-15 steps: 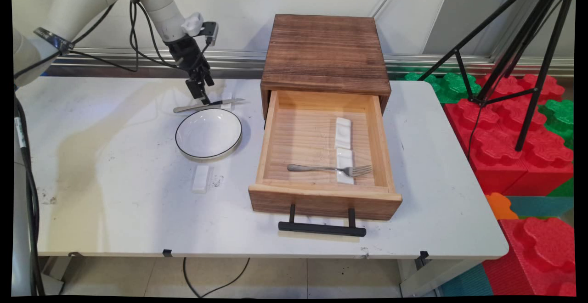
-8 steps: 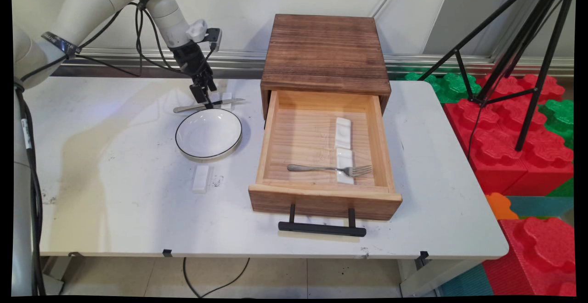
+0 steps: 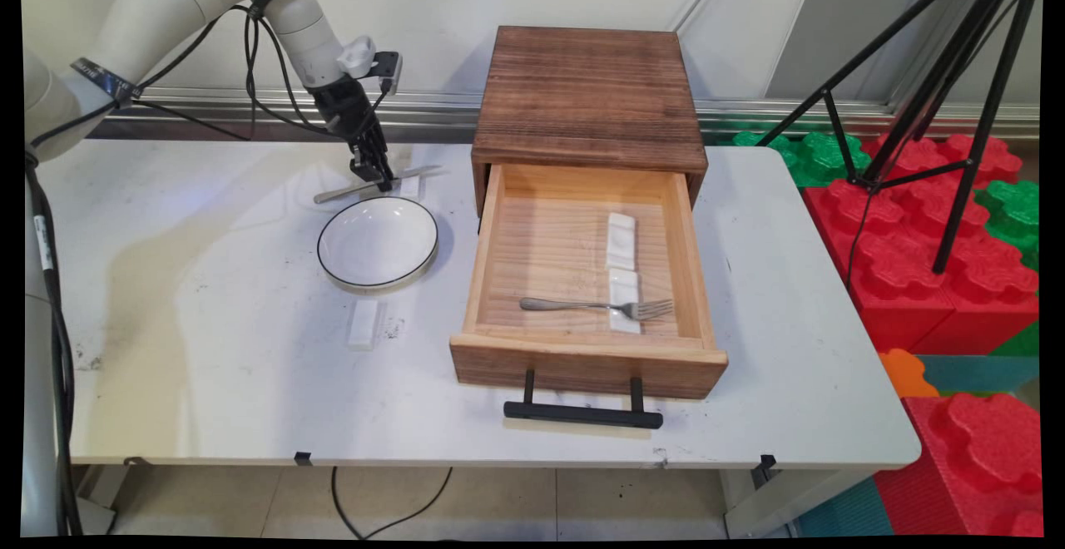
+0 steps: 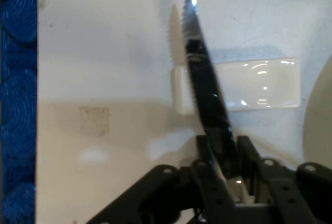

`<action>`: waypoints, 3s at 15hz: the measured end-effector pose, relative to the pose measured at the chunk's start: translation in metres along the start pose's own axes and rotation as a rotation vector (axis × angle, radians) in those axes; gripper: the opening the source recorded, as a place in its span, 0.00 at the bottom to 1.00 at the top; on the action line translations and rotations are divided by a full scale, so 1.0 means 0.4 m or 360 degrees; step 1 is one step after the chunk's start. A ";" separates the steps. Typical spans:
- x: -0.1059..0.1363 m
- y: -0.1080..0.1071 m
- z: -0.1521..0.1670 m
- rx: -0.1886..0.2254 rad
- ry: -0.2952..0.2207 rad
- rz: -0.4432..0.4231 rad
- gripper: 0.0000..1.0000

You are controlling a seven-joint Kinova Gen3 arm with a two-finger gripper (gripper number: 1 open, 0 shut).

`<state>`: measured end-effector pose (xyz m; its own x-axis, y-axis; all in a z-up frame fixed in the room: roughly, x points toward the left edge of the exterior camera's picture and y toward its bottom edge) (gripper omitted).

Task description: Place the picked object into the drawer

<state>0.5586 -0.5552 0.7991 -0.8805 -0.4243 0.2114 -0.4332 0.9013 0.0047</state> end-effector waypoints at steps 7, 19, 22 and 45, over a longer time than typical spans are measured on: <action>-0.007 0.012 -0.027 0.0045 0.0020 -0.0040 0.00; 0.003 0.047 -0.178 0.0257 0.0071 -0.0133 0.00; 0.016 0.070 -0.234 0.0304 0.0087 -0.0130 0.00; 0.362 0.493 -0.522 0.0276 0.0382 0.0259 0.00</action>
<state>0.3859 -0.4207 1.0347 -0.8794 -0.2246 0.4197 -0.3349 0.9185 -0.2102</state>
